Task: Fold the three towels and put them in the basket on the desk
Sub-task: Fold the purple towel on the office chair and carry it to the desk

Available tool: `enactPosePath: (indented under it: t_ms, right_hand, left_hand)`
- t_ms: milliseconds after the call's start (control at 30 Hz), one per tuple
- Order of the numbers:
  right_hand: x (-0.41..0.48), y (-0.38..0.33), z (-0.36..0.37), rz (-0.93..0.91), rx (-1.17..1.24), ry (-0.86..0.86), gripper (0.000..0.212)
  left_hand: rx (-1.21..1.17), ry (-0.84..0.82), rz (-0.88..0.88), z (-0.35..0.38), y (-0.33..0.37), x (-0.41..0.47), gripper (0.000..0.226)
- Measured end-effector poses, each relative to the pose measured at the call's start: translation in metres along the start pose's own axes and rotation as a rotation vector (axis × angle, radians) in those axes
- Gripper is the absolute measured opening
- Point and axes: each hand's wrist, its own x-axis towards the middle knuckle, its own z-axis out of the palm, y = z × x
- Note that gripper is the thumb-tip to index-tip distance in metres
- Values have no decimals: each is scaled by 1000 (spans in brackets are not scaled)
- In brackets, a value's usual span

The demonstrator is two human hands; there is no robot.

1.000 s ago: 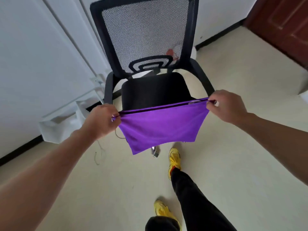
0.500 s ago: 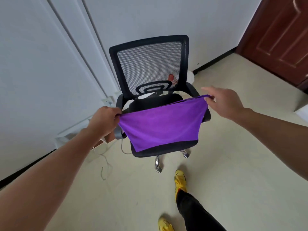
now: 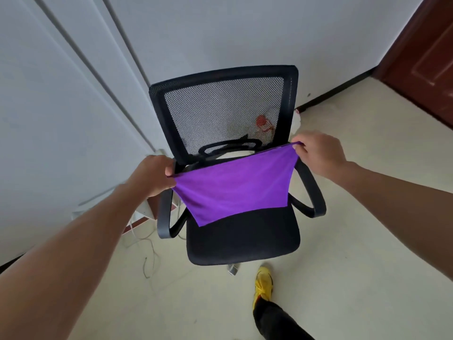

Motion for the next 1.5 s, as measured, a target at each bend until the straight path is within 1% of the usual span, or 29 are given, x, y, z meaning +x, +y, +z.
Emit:
enactPosePath:
  t_ms: [167,267,367,467,533,600,700,800,900,1067,1133,1200,1300,1400,1500]
  right_hand:
    - [53,19,22,11,-3,-15,15]
    - [62,25,33,18,2,-24,15]
    - [57,30,43,55,7,-28,13]
    - [37,28,56,77,34,-32,9]
    - [15,24,67,101,52,-74,6]
    - [-13,22,80,114,43,-132,5]
    - [-61,21,107,120,41,-222,5]
    - [-109,17,127,141,68,-336,7]
    - [-161,11,149,149,53,-499,6]
    - [-220,4,166,188,68,-628,5]
    - [-232,2,170,183,76,-648,5]
    - [-232,2,174,182,83,-620,7]
    - [-207,7,178,212,91,-526,10]
    - [-168,16,186,242,105,-505,7]
    - [-128,24,199,243,131,-474,11]
  left_hand:
    - [-53,99,-48,-2,-10,55,11]
    - [-73,112,-51,4,-15,69,12]
    - [-89,112,-9,17,-15,70,12]
    - [-55,43,-4,40,-18,62,11]
    - [-57,-14,-12,60,-20,48,13]
    - [-60,-73,7,83,-22,32,14]
    - [-20,-218,31,123,-23,1,11]
    - [-13,-336,33,162,-22,-38,16]
    - [-40,-423,39,203,-22,-82,14]
    - [-32,-544,21,250,-25,-128,15]
    - [-47,-572,12,260,-26,-134,12]
    - [-76,-560,-7,265,-30,-130,11]
    - [-132,-458,-62,264,-36,-104,15]
    - [-200,-320,-173,257,-42,-63,13]
    - [-217,-249,-291,252,-51,-20,10]
